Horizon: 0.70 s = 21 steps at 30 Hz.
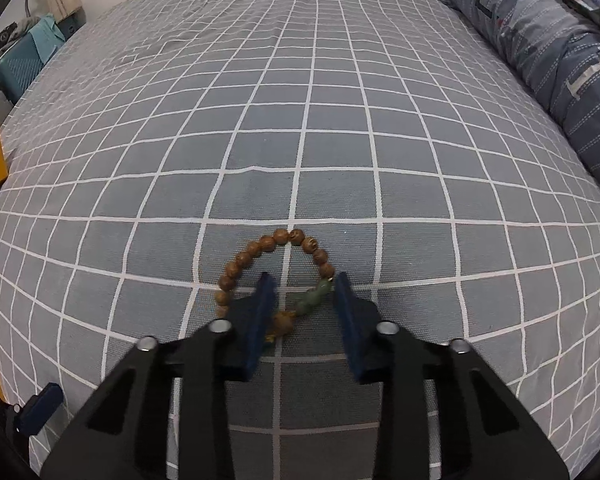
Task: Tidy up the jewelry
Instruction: 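Grasp the wooden bead bracelet with the right tool while the left tool grasps the pearl string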
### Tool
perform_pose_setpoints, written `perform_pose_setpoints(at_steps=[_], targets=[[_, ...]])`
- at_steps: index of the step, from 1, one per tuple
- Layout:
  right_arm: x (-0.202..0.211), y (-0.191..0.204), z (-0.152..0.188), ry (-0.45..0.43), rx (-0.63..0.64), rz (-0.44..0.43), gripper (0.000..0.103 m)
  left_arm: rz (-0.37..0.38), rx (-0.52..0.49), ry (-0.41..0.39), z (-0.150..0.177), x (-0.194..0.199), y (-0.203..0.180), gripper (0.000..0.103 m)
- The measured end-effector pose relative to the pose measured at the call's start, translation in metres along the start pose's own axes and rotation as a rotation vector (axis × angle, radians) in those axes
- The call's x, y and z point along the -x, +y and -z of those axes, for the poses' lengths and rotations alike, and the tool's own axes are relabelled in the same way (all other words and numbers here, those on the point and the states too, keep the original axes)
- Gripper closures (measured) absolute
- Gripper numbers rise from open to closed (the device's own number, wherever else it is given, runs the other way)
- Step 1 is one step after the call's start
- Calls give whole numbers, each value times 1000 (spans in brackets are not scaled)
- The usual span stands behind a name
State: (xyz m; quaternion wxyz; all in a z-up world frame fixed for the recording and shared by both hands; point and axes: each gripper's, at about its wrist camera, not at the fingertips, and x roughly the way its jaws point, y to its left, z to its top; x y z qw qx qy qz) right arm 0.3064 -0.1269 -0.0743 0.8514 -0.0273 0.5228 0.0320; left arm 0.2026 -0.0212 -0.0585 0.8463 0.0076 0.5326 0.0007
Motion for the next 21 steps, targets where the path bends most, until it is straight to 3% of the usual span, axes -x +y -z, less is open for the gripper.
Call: perform_pose_setpoints(at_steps=[3,4,5,9,21], targets=[[0,1,0,0,-3,2,90,-3,-6,15,-1,0,2,70],[0,0,0,1,-10,1,96,-19,-7,17,-1,2,3,85],[0,-1,0,2,-17,-4,96,-29,-6,20,-3,1,7,92],[2,-2,1,2,-50,-17,96,17,15,20,-5,4,16,92],[13,4,2,-22,-61,-6,96,22,25,-7,-10,10,23,92]])
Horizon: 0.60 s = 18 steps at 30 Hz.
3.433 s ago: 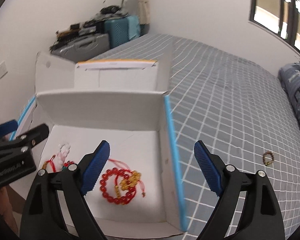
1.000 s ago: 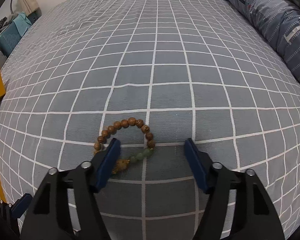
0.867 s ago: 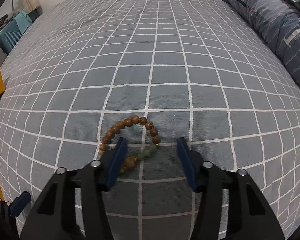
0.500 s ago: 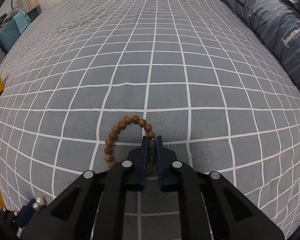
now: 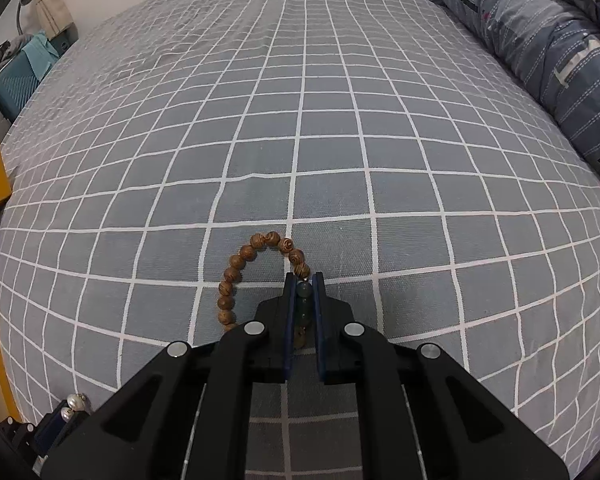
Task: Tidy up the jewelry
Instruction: 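Grasp the wooden bead bracelet with the right tool while the left tool grasps the pearl string, then lift both held items and carry them to the white cardboard box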
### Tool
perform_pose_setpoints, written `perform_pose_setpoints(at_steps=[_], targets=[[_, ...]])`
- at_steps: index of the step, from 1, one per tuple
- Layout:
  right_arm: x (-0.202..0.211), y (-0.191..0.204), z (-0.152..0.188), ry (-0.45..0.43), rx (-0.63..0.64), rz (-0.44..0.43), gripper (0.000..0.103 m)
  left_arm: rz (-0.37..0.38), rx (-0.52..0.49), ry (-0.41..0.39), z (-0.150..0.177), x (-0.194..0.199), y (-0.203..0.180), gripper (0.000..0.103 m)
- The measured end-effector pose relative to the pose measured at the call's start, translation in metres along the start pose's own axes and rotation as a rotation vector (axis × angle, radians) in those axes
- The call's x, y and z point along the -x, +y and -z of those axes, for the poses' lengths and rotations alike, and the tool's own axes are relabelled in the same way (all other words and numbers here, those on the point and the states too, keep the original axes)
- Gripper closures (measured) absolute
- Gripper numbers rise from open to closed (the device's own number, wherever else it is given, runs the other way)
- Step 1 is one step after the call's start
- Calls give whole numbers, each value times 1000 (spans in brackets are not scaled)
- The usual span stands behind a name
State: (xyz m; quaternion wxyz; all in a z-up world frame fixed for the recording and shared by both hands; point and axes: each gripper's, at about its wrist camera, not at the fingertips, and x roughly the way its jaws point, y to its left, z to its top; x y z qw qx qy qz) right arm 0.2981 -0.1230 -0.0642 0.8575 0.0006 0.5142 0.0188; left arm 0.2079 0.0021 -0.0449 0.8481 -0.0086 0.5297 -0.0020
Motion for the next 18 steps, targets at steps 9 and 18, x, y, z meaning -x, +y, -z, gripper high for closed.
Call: perform_pose_setpoints(at_steps=[9,18], targets=[[19,4,3,-36,9,-4,95,10,10,-37,3,18,5,92],[51,17,12,-66,31,-49,95,17,26,-97,4,49,12,92]])
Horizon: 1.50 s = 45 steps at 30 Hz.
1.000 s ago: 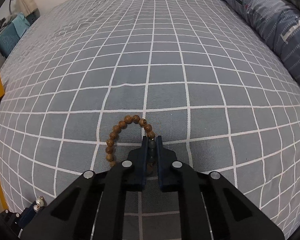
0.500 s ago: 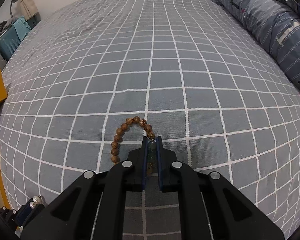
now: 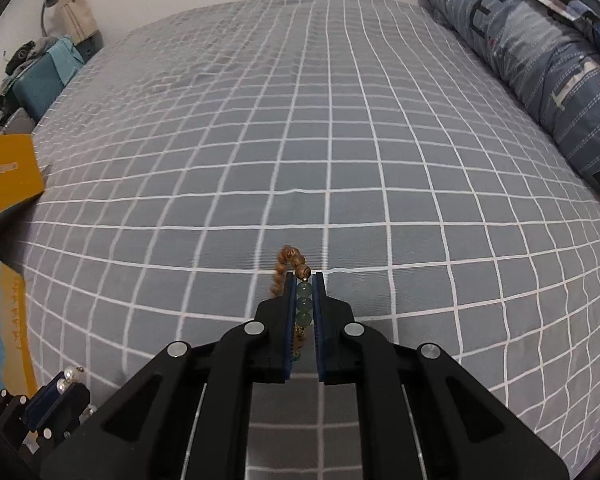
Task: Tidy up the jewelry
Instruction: 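Lift both held items and carry them to the white cardboard box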
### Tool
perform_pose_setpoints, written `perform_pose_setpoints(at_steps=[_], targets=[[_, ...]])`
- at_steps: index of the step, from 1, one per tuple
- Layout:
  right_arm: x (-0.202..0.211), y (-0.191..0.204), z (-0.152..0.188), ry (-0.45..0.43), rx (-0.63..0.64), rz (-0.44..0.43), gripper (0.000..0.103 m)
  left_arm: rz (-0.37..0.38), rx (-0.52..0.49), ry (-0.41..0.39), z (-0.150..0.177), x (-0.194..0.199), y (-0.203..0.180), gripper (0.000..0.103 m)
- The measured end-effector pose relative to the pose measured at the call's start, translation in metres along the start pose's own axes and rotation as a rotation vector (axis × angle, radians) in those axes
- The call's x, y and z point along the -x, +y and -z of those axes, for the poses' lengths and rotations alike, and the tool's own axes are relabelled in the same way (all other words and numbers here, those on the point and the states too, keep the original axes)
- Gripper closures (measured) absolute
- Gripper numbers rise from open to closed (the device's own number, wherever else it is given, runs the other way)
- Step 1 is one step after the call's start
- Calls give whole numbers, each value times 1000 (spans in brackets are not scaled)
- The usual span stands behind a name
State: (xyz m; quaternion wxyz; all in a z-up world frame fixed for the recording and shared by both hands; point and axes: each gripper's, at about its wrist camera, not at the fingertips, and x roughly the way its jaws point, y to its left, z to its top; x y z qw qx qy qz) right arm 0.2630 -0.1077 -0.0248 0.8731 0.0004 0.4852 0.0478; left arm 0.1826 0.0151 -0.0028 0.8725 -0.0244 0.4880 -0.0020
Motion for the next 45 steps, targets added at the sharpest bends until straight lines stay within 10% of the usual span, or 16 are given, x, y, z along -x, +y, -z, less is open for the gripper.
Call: perform_pose_setpoints(at_steps=[25,45], targets=[[131,47,47,-234,62,-90,95,5,35,-189,8,85,39,92],[157,72,78,-288,102,-92,95,-67,56,-274,37,137,80,92]])
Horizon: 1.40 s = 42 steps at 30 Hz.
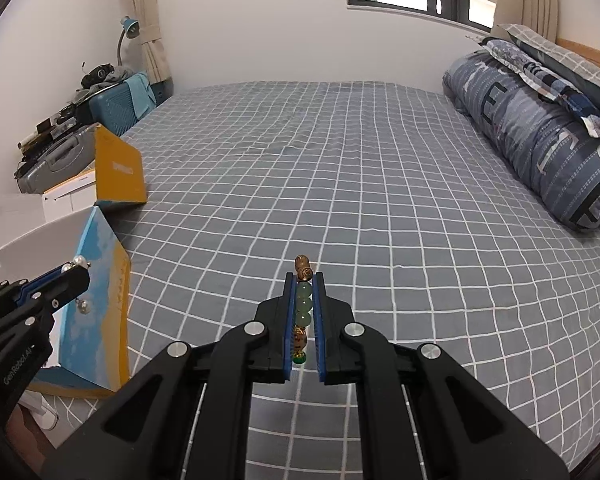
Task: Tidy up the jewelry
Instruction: 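Lift both held items and carry them to the white cardboard box, then open the left tool over the box while the right tool releases the wooden bracelet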
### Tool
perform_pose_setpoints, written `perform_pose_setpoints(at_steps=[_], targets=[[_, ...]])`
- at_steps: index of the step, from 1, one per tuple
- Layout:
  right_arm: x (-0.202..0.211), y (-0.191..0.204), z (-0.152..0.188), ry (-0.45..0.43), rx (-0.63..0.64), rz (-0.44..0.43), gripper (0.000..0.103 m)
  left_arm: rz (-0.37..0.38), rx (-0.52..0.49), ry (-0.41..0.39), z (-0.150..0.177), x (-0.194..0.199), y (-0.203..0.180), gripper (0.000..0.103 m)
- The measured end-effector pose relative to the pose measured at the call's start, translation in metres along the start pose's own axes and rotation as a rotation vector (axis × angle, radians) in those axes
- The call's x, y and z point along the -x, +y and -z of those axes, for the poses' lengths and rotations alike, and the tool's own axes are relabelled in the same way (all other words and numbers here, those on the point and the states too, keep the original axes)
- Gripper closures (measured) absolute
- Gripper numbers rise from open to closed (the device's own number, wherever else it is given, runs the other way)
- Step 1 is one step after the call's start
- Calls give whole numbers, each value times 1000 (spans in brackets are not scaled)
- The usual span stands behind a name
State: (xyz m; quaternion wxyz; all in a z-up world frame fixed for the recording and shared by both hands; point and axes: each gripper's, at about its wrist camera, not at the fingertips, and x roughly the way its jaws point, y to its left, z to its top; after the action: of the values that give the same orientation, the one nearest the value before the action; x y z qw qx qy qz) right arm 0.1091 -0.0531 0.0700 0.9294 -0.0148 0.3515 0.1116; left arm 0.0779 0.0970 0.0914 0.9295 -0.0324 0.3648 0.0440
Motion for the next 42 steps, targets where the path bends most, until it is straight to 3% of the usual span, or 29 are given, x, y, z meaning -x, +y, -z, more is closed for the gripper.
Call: perform_pose_setpoints(at_steps=[8,13,29,33,36,42], targets=[[7,41,-9,-24,32,-45,95,-44,35,-20,-1,20,33,92],[11,79,-12,-37,58,-95,95,-148,67,-52,3,34,66,92],[10,239,0,-34,228,-292,96,-327,274,20,41,61,220,92],[-1,270,9,9,273,-312,96,-341,301,67,54,57,239,92],[-19,288,17,93,296,-281,96,-332,310,111,60,49,248,92],[-43,297,20,189,294,-259,96,-311,309,177,64,31,258,92]])
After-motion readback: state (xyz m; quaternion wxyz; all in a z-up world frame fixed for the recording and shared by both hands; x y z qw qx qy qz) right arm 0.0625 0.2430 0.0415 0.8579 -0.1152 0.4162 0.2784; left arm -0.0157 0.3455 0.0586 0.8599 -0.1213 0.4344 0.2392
